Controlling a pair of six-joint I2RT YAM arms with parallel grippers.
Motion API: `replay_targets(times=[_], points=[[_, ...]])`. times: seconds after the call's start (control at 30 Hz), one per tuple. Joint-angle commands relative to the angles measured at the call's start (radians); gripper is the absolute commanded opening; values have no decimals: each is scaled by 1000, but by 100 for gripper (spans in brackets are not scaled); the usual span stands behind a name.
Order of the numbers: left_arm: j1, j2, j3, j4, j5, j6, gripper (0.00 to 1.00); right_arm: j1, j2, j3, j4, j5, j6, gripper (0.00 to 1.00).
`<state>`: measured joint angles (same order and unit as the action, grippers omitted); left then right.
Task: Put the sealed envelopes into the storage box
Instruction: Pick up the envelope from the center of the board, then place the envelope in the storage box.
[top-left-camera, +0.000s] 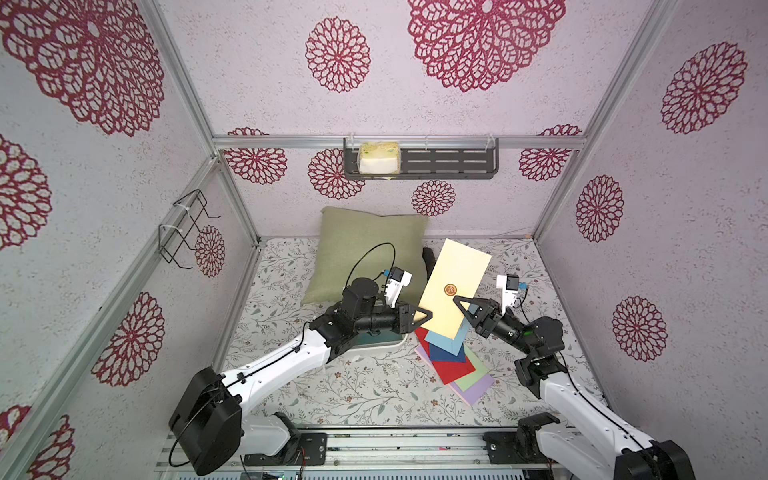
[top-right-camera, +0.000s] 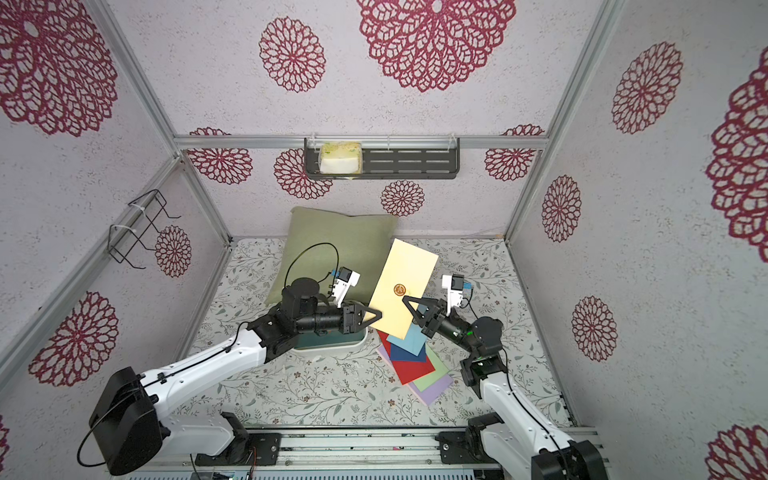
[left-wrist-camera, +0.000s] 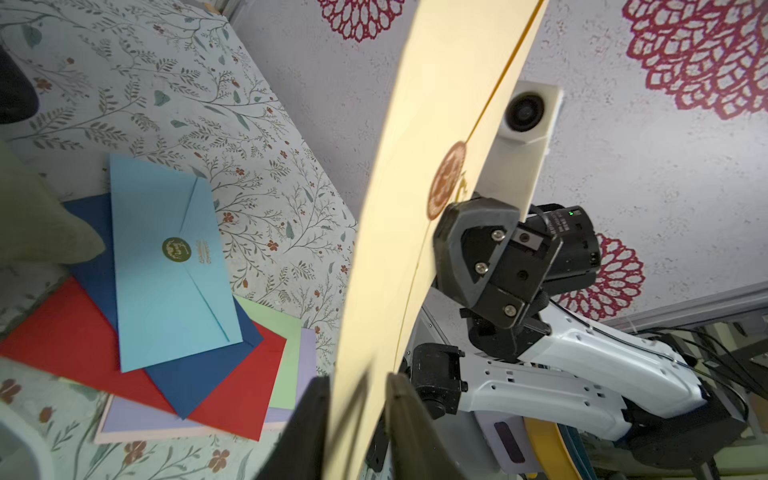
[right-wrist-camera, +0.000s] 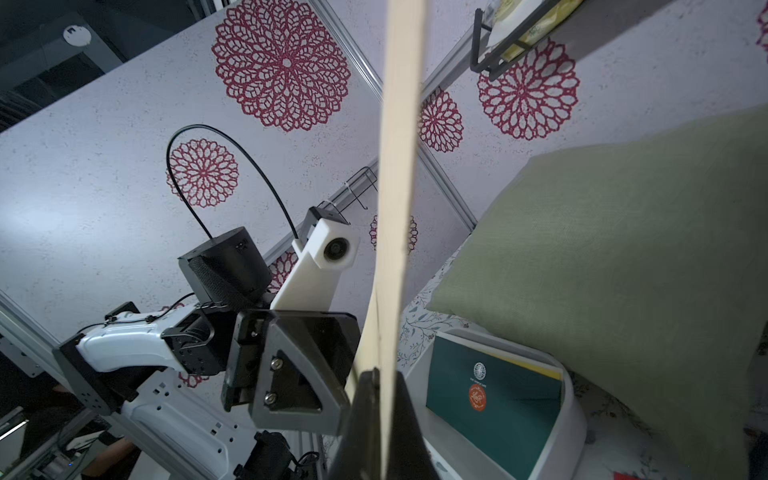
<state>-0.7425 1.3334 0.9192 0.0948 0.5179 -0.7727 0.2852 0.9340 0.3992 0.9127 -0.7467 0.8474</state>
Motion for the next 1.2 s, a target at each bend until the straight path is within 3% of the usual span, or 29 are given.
replay_targets(times=[0.0,0.07,0.2,0.4,0.63,0.97,1.17], points=[[17,-95,-56,-126,-295,4,68,13,-13,116,-206,-13,-232,0],[42,-162,-92,-248,-494,-4,77,35,10,186,-356,-7,-371,0],[176,-273,-145,-493,-698,-52,78,119,140,373,-657,47,-629,0],[376,-487,-238,-658,-753,-79,79,272,391,647,-972,206,-1024,0],[438,-686,-261,-766,-834,-59,84,422,635,943,-1324,254,-1504,0],[454,-717,-281,-804,-836,-60,85,544,949,1314,-1716,437,-1701,0],[456,-715,-290,-790,-809,-50,85,569,1034,1396,-1779,468,-1725,0]])
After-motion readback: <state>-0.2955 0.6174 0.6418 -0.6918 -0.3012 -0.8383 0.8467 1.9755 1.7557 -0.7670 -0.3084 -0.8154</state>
